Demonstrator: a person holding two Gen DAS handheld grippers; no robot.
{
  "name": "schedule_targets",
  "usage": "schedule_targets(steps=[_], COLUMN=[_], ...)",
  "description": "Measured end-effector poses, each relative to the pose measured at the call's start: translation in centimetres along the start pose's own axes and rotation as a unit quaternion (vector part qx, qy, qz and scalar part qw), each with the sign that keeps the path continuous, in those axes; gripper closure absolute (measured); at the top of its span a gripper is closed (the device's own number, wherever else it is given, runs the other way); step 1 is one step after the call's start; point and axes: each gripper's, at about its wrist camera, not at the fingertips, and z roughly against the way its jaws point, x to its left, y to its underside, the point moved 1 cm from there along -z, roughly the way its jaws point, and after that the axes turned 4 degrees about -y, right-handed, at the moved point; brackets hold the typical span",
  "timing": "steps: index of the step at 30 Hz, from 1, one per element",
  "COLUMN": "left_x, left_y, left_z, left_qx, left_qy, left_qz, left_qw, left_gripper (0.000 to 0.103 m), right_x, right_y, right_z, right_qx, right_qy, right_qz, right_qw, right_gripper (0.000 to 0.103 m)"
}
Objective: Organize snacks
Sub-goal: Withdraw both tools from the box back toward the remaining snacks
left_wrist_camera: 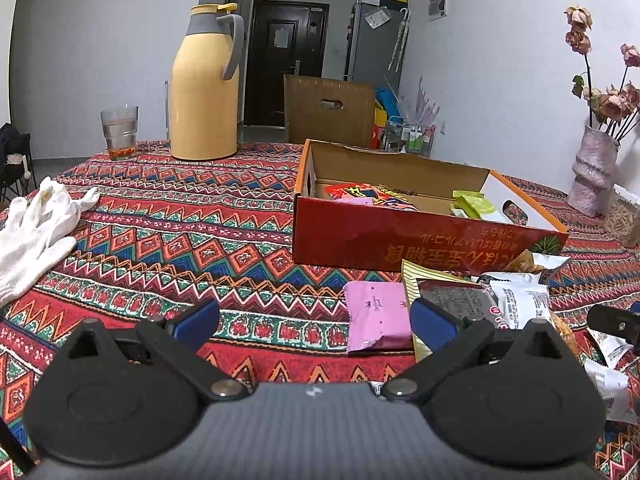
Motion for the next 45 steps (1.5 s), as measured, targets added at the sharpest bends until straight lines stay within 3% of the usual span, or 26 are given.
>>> schedule_targets(steps=[11, 23, 30, 36, 39, 45], left_x=[0.1, 0.0, -0.1, 0.1, 0.1, 0.1], left_y=[0.3, 0.4, 0.5, 0.5, 0.5, 0.6], left_z=[0.3, 0.5, 0.3, 0.0, -0.1, -0.3], left_qx=[-0.007, -0.007, -0.002, 0.005, 0.007, 0.012], left_qy=[0.005, 0.009, 0.005, 0.0, -0.003, -0.005], left_qz=[0.003, 0.002, 0.002, 0.004, 0.004, 0.004], left_qw=[1.0, 0.9999, 1.0, 1.0, 1.0, 0.9999], left_gripper=[0.0, 0.0, 0.0, 0.0, 0.0, 0.0], right_x=[-0.2, -2.7, -5.6, -6.9, -7.9, -8.0], right_y=[0.2, 1.9, 1.5, 1.7, 1.5, 1.4], right_z=[0.7, 2.5, -0.4, -3.6, -4.3, -4.7], right_qx=[0.007, 0.013, 0.06, 0.106, 0.11, 0.102], right_qy=[0.008, 0.049, 0.076, 0.073, 0.053, 0.046], right_qz=[0.005, -0.001, 0.008, 0.024, -0.001, 0.008], right_qw=[1.0, 0.999, 0.995, 0.991, 0.993, 0.994], right_gripper=[0.0, 0.0, 0.0, 0.0, 0.0, 0.0])
